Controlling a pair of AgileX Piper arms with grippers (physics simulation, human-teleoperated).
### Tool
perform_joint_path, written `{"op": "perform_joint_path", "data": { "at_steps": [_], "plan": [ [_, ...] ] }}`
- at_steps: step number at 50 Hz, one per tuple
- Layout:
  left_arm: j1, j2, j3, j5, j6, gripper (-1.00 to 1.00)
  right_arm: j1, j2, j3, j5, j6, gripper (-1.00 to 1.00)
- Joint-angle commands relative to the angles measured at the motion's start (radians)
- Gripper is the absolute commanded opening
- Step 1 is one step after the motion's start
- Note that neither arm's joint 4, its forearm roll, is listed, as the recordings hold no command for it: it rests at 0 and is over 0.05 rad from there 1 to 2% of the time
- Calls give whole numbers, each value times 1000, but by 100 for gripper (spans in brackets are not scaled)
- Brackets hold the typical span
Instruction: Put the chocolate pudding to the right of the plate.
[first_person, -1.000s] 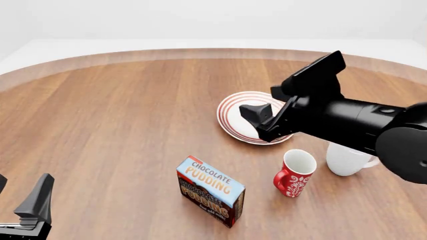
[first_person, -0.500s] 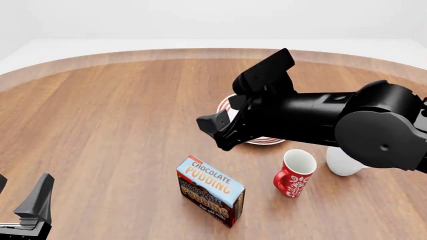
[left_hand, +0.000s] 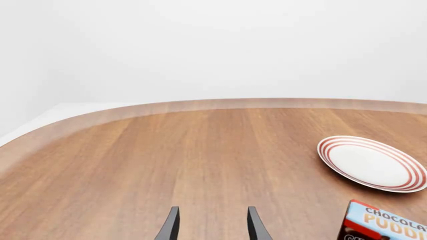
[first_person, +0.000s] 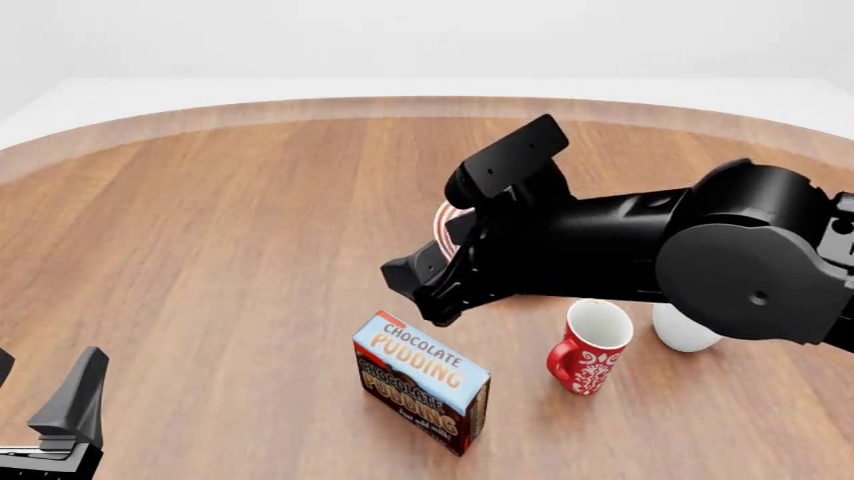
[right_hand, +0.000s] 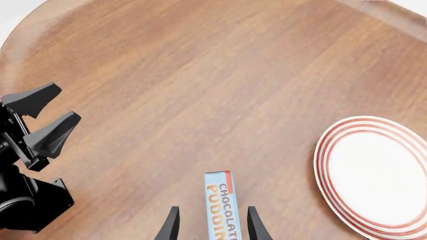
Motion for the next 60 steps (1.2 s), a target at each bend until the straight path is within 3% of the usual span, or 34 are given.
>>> {"op": "perform_joint_path", "data": {
  "at_steps": [1, 9, 10, 28, 33, 45, 60],
  "plan": [
    [0, 0, 0, 0, 0, 100, 10, 28, 2, 5, 12, 100],
    [0, 0, 0, 0, 0, 100, -17, 51, 29, -19, -7, 100],
    [0, 0, 0, 0, 0, 100, -23, 57, 29, -16, -32, 100],
    [0, 0, 0, 0, 0, 100, -47, 122, 29, -8, -60, 100],
    [0, 0, 0, 0, 0, 100, -37, 121, 21, 4, -42, 100],
    [0, 0, 0, 0, 0, 100, -61, 165, 38, -14, -64, 100],
    [0, 0, 0, 0, 0, 100, -53, 248, 58, -80, -52, 100]
  ]
}}
